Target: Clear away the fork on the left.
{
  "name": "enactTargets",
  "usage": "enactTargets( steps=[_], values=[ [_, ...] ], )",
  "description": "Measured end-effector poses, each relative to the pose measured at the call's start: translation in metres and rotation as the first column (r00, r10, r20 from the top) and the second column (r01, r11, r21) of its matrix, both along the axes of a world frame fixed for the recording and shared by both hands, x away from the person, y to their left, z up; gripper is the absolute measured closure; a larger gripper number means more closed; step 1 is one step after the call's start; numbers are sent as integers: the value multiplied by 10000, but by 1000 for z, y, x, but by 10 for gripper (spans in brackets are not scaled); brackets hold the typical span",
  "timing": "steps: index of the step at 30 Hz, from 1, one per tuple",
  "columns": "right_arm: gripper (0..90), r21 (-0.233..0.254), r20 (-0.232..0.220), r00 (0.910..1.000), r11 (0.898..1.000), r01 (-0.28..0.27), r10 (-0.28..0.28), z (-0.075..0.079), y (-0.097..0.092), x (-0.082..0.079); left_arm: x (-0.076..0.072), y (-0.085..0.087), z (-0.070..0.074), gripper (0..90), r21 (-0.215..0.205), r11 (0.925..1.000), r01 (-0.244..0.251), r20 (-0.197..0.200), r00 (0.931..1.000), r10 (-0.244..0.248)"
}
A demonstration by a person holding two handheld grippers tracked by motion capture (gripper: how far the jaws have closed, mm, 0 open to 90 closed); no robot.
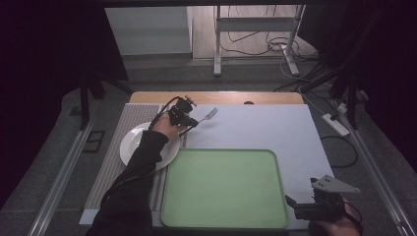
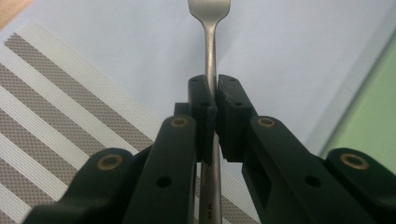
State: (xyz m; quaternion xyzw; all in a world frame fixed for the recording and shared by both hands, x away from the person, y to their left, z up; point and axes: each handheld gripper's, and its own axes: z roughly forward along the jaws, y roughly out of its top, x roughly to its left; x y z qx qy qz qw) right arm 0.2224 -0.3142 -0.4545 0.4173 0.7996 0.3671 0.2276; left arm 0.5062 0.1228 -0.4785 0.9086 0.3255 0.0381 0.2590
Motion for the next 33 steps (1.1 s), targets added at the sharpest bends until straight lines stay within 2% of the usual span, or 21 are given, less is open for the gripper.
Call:
enactTargets(
  steps=[8, 16, 20, 21, 26, 27, 33],
  values=[
    [0, -12, -16, 10000, 10000, -4, 4, 0, 0, 0, -30, -4, 3, 857, -174, 9997, 159, -125, 9998, -161],
    [0, 23, 6, 10000, 10000, 25, -25, 0, 0, 0, -59, -10, 1, 857, -142, 9993, 352, -242, 9991, -355],
    [0, 89, 5, 10000, 10000, 30, -30, 1, -1, 0, -78, -3, -1, 857, -138, 9996, 253, -345, 9991, -257],
    [0, 101, 27, 10000, 9999, 38, -38, 0, -1, 0, -84, -2, -2, 857, -285, 9996, 67, -379, 9993, -77],
    [0, 23, 47, 10000, 10000, -14, 14, 0, 1, 0, -108, 7, -1, 857, -459, 9989, 1, -461, 9989, -23],
    [0, 11, 45, 10000, 10000, -19, 19, 1, 1, 0, -113, 7, -1, 857, -567, 9984, -41, -515, 9987, 12],
    [0, 26, 66, 10000, 10000, -64, 64, 1, 1, 0, -140, 4, -5, 857, -488, 9988, -63, -690, 9976, 29]
  ],
)
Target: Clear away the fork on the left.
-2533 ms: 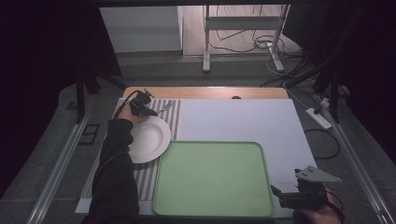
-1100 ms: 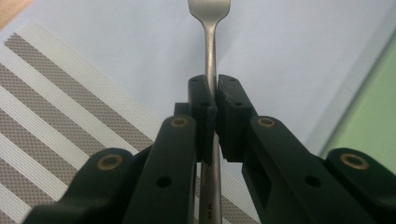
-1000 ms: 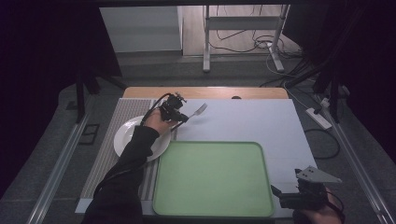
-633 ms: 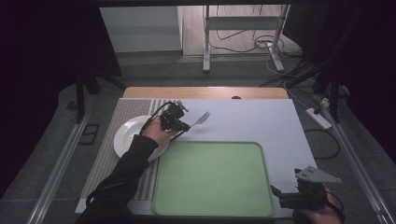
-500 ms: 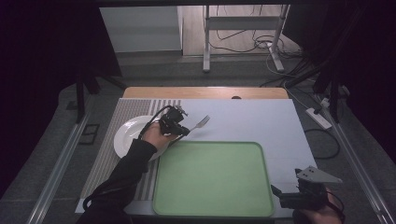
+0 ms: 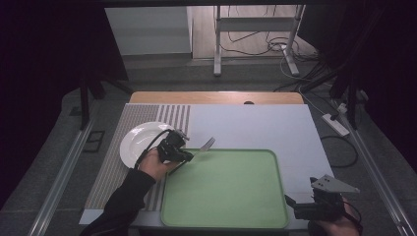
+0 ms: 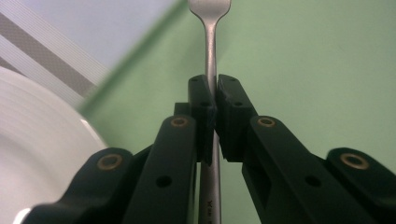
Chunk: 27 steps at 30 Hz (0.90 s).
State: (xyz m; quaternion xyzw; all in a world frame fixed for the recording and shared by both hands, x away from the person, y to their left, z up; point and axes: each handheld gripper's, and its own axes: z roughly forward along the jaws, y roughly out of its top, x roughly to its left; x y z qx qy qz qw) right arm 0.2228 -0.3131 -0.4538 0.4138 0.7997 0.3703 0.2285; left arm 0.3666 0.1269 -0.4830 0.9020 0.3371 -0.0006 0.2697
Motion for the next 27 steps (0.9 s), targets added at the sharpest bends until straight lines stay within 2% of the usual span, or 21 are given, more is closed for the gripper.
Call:
enactTargets(
  steps=[4, 8, 11, 15, 21, 25, 27],
  values=[
    [0, 38, 32, 10000, 10000, 15, -16, 0, 0, 0, -18, -4, -1, 856, 304, 9995, -56, 62, 10000, 54],
    [0, 34, 52, 10000, 10000, -1, 1, 0, 0, -1, -37, -3, -2, 856, 431, 9989, -168, -15, 9999, 169],
    [0, 11, 73, 10000, 10000, -42, 42, 0, 0, -1, -51, 1, -4, 856, 184, 9990, -413, -151, 9990, 416],
    [0, -14, 74, 9999, 10000, -75, 75, 0, 0, -1, -67, 2, -8, 856, 158, 9972, -729, -300, 9969, 733],
    [0, -62, 78, 9999, 9999, -93, 94, 0, 1, -1, -75, -8, -19, 855, 762, 9929, -909, -311, 9951, 935],
    [0, -44, 109, 9999, 9999, -108, 108, 0, 1, -1, -75, -11, -27, 846, 731, 9944, -769, -534, 9953, 809],
    [0, -64, 83, 9999, 9999, -129, 130, 0, 1, -1, -75, -12, -26, 837, 791, 9949, -627, -362, 9972, 658]
  ],
)
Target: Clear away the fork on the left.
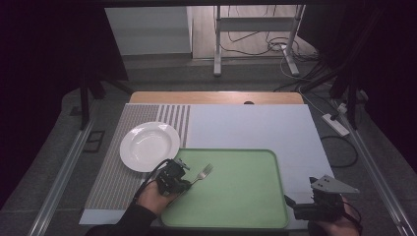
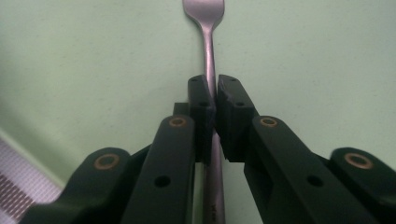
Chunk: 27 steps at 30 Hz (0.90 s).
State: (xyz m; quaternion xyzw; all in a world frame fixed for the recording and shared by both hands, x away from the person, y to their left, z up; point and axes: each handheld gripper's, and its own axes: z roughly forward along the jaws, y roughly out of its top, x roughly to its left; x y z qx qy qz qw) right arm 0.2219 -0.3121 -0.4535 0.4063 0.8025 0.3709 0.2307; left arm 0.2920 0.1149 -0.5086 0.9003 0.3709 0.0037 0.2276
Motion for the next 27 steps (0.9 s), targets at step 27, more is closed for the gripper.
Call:
enactTargets(
  steps=[27],
  values=[
    [0, 96, -13, 10000, 10000, -4, 4, 0, -1, 0, 23, 7, -4, 897, -178, 9997, -166, 55, 9998, 167]
  ],
)
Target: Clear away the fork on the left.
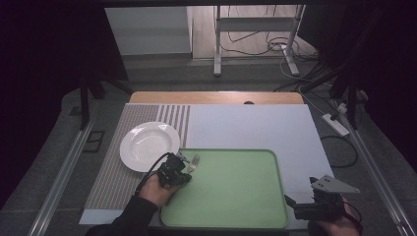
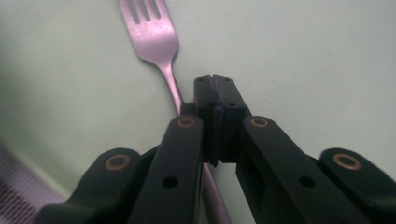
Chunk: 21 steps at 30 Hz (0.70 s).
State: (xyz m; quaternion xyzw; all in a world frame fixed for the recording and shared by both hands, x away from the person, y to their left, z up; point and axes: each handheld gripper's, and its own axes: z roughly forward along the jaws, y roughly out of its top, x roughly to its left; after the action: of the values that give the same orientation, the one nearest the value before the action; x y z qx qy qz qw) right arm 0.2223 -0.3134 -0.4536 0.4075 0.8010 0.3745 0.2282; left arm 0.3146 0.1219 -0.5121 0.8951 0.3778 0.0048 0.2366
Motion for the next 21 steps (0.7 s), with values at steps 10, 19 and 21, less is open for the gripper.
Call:
enactTargets(
  steps=[10, 19, 21],
  values=[
    [0, -62, -7, 10000, 10000, -44, 44, 0, 1, 0, 3, 15, 0, 896, -32, 9996, -290, -151, 9995, 289],
    [0, -54, 1, 10000, 10000, -75, 75, 0, 1, 0, 5, 29, -1, 895, -128, 9971, -745, -286, 9968, 741],
    [0, -54, 7, 10000, 10000, -74, 74, 0, 1, 0, 6, 31, -1, 894, -132, 9971, -744, -280, 9969, 741]
  ],
)
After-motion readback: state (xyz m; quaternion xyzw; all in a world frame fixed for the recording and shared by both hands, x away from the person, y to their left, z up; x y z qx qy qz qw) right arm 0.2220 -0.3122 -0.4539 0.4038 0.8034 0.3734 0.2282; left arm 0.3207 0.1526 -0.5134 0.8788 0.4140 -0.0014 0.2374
